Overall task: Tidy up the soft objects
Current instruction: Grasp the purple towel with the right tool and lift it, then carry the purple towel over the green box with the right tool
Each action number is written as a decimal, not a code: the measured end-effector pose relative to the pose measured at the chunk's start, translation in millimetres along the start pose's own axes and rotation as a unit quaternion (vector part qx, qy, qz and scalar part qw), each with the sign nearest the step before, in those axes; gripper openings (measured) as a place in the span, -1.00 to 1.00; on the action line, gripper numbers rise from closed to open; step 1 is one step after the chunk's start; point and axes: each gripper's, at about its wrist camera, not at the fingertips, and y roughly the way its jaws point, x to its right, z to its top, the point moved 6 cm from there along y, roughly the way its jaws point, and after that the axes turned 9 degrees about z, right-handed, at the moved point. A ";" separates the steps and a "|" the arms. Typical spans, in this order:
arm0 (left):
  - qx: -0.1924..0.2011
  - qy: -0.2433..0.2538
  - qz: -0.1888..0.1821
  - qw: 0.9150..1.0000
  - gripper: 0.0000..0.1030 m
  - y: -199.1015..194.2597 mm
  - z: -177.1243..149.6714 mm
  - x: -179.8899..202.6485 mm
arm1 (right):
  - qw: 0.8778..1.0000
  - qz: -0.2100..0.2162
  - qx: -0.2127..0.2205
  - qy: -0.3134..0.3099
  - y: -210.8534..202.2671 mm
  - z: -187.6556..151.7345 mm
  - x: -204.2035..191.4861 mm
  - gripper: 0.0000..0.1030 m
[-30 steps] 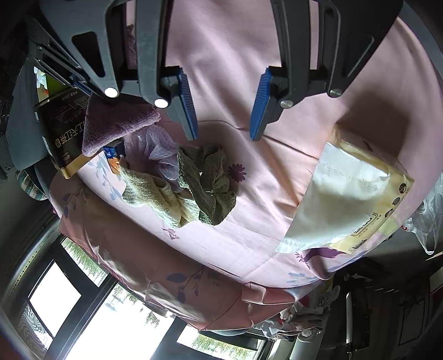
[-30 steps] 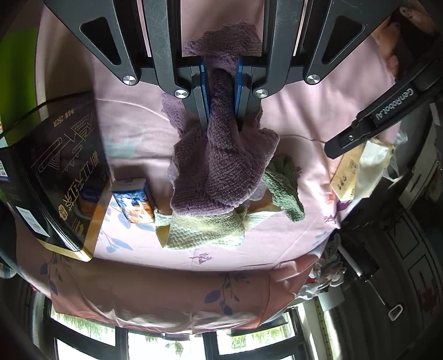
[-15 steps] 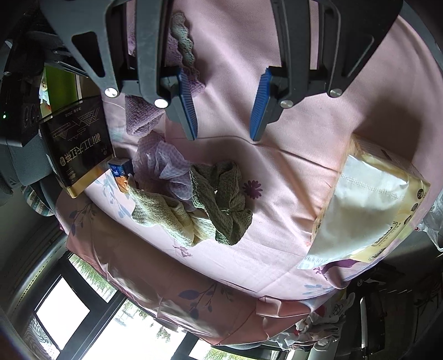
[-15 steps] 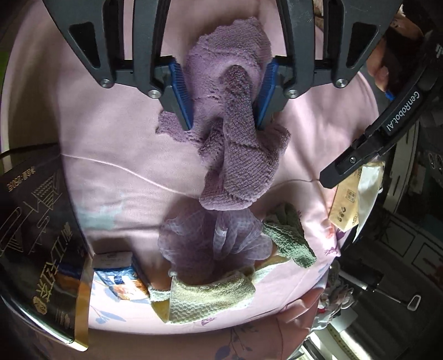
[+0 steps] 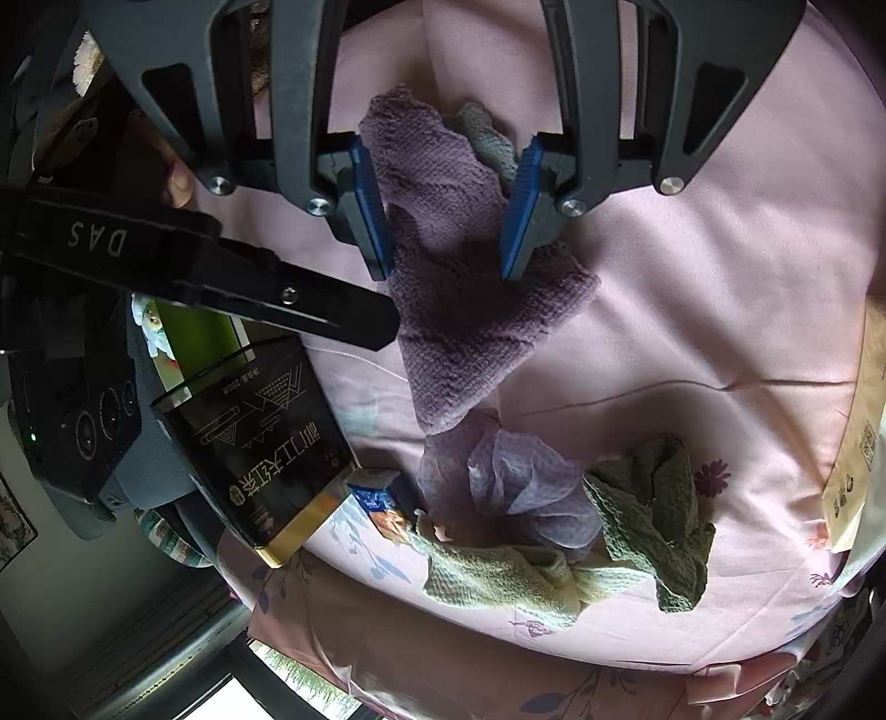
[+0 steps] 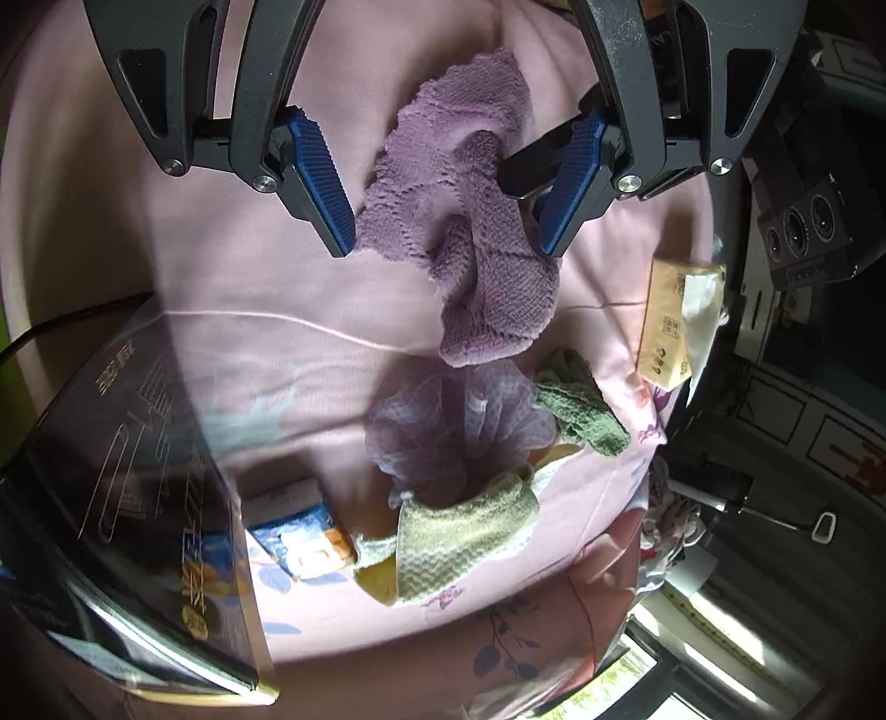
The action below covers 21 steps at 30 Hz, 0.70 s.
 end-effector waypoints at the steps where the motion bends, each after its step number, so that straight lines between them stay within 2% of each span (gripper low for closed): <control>1: -0.010 -0.001 0.002 1.000 -0.25 5.6 -2.2 1.6 | 1.000 0.001 -0.008 0.007 5.5 -1.1 2.5 0.36; 5: -0.024 -0.007 0.014 1.000 -0.25 15.4 -4.3 0.3 | 0.999 -0.001 -0.033 0.021 25.9 -5.3 10.0 0.36; 12: -0.023 -0.015 0.010 1.000 -0.26 15.7 -2.9 -3.1 | 0.999 0.021 -0.023 0.007 33.5 -3.8 3.4 0.36; 14: -0.013 -0.016 0.012 1.000 -0.29 14.9 -1.8 -2.8 | 0.999 0.037 -0.021 0.014 33.5 -4.1 1.5 0.27; 17: 0.004 0.000 0.030 1.000 -0.29 15.1 -1.0 3.3 | 0.993 0.101 -0.046 0.044 41.1 -7.6 -4.3 0.23; 21: 0.028 0.015 0.046 0.998 -0.30 11.5 0.8 10.0 | 0.995 0.089 -0.033 0.027 38.6 -8.1 -11.8 0.21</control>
